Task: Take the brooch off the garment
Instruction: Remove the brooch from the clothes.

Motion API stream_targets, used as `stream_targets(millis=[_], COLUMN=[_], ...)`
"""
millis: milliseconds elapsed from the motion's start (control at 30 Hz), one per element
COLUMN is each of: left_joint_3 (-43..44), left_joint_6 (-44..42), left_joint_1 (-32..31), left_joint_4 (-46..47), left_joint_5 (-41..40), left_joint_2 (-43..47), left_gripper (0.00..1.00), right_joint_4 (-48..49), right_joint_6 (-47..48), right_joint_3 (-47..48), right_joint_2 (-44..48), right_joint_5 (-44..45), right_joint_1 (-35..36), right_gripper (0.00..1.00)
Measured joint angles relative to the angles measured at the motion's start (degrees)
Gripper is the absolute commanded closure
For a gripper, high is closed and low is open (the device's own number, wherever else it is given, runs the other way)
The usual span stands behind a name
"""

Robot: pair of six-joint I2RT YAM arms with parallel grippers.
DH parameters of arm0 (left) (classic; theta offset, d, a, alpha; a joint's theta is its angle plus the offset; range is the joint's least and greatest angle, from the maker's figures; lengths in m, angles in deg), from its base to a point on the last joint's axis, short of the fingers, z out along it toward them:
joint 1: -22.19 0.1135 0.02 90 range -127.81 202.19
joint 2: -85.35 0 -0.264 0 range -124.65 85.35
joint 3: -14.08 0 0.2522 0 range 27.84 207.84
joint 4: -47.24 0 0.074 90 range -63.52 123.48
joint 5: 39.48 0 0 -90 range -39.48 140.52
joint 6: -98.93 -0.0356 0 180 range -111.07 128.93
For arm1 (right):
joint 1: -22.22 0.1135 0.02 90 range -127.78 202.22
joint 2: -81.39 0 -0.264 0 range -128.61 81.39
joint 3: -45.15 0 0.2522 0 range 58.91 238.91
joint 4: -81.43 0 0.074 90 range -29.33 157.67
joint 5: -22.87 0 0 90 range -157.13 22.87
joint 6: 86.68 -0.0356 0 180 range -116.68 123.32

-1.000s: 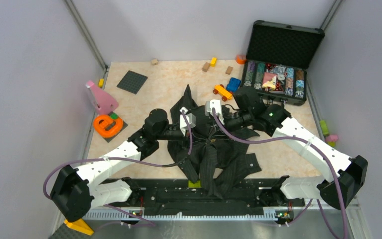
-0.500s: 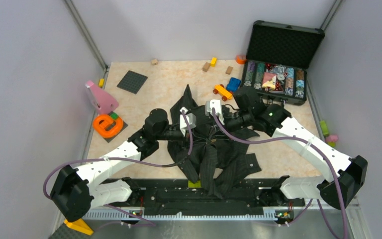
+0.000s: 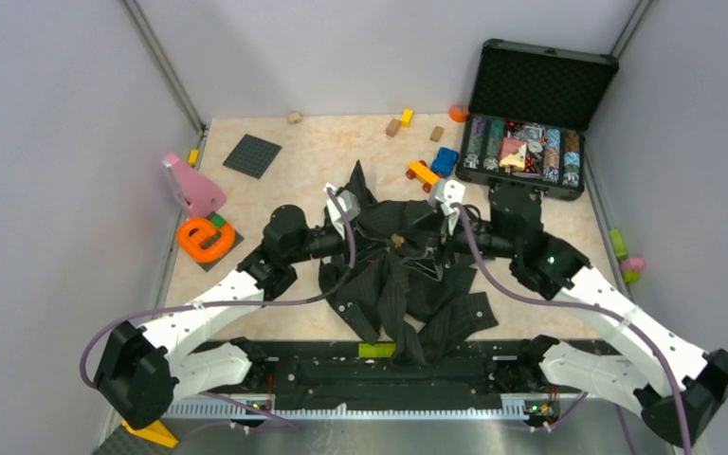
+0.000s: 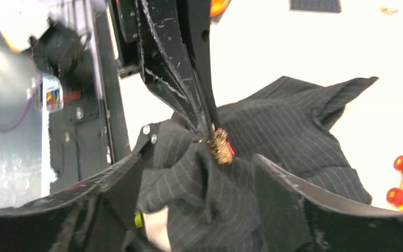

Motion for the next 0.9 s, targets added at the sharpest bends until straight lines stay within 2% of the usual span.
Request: stream_targets(millis=[167,267,300,367,433,600,767,900], left_joint_3=[-3.3,-5.6,-5.7,-5.6,-4.8,-2.6,-3.4,-4.3], left_joint_6=[9.1,14.3,15.6,18.4,21.4,25.2,28.0,31.2], left_joint_1=[1.2,1.4,1.5,1.7,1.9,2.1,2.6,6.0], left_joint_4=[7.4,12.4,13.5,15.9,16.2,17.4,18.5,19.3], left_joint_5=[-8.1,-11.1,-11.4,-12.0,-13.1,-15.7,-22.5,-26.1], left_joint_2=[3.0,4.6,4.7,4.7,4.7,5.0,9.1,12.3], left_gripper=[1.0,1.0,1.0,1.0,1.0,1.0,1.0,1.0], right_joint_4=[20.7,29.4,31.6,35.3,40.2,51.4,57.0,60.6], right_joint_6=[-15.4,-21.5,-23.1,-25.9,-28.9,-34.9,-38.4,-40.2], right_joint_3=[-17.5,-24.6,-25.7,-26.1,-26.1,-26.0,-24.2,-22.5], right_joint_2=[11.3,15.1,15.6,15.6,15.2,12.0,5.9,1.3], right_joint_5=[6.6,8.4,8.8,9.9,11.6,14.1,14.9,14.8], right_joint_1=[-0.4,-0.4,-0.4,-0.4,-0.4,-0.4,-0.4,-0.4], right_gripper=[0.13,0.19,0.25,0.35,0.41,0.45,0.47,0.47])
